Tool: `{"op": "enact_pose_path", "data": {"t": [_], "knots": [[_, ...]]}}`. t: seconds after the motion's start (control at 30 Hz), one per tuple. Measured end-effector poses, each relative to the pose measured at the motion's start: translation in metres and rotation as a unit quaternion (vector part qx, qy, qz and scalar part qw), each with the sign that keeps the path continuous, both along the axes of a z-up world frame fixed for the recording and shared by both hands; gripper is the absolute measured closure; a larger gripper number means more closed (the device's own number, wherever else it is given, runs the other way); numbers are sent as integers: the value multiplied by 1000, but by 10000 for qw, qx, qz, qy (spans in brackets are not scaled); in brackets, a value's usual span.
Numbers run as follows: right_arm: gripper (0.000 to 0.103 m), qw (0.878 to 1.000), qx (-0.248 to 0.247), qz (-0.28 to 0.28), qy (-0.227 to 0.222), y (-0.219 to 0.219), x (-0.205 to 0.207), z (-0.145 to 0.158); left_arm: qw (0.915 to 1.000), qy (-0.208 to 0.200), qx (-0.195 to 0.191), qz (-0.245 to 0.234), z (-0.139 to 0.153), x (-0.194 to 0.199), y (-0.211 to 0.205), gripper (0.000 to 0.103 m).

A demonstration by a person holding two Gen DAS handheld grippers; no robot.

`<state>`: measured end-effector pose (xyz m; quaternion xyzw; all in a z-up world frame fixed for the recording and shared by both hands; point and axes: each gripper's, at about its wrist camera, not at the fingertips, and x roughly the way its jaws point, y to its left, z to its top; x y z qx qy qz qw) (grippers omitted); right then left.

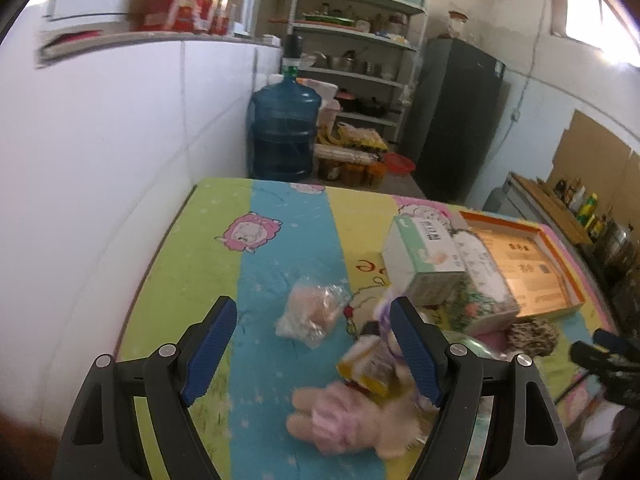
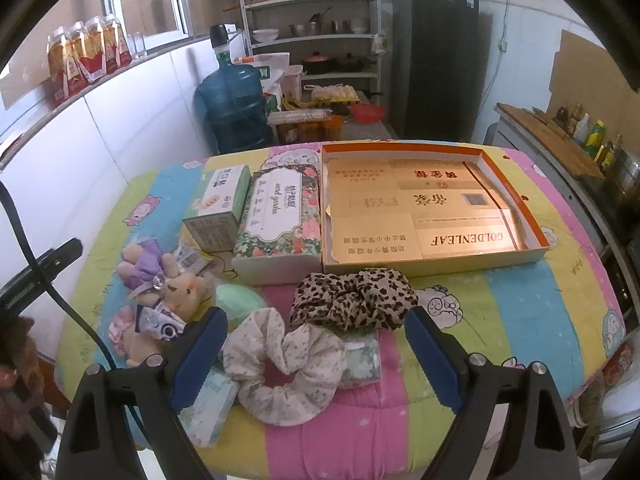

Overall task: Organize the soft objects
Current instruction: 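Grasp the clear bag with the left tool while the right tool grasps the leopard-print scrunchie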

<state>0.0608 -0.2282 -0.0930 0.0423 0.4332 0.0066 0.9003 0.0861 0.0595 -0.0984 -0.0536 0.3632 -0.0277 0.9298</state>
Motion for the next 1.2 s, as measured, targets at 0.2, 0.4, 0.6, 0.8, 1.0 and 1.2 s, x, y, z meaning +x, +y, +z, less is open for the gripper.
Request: {"op": "enact_pose_path", "data": {"t": [0.2, 0.4, 0.6, 0.8, 1.0, 1.2], "knots": [[12, 9999, -66, -11, 135, -10, 17, -7, 9978, 397, 122, -523, -41, 52, 2, 23], [12, 9996, 4, -48, 280, -22, 32, -15, 9945, 632, 36, -830, -70, 81, 4, 23], [12, 9990, 162, -58, 420, -31, 44, -26, 9920, 880, -12, -901, -92, 99, 2, 33], [12, 9983, 207, -100, 532, -41, 51, -39, 9900, 998, -197, -975, -108, 109, -1, 48], [21, 9947, 386, -36, 950, -47, 63, -62, 9925, 877, -244, -817, -110, 104, 0, 49], [50, 9881, 767, -35, 1335, -53, 72, -84, 9941, 841, -239, -648, -104, 95, 0, 49]]}}
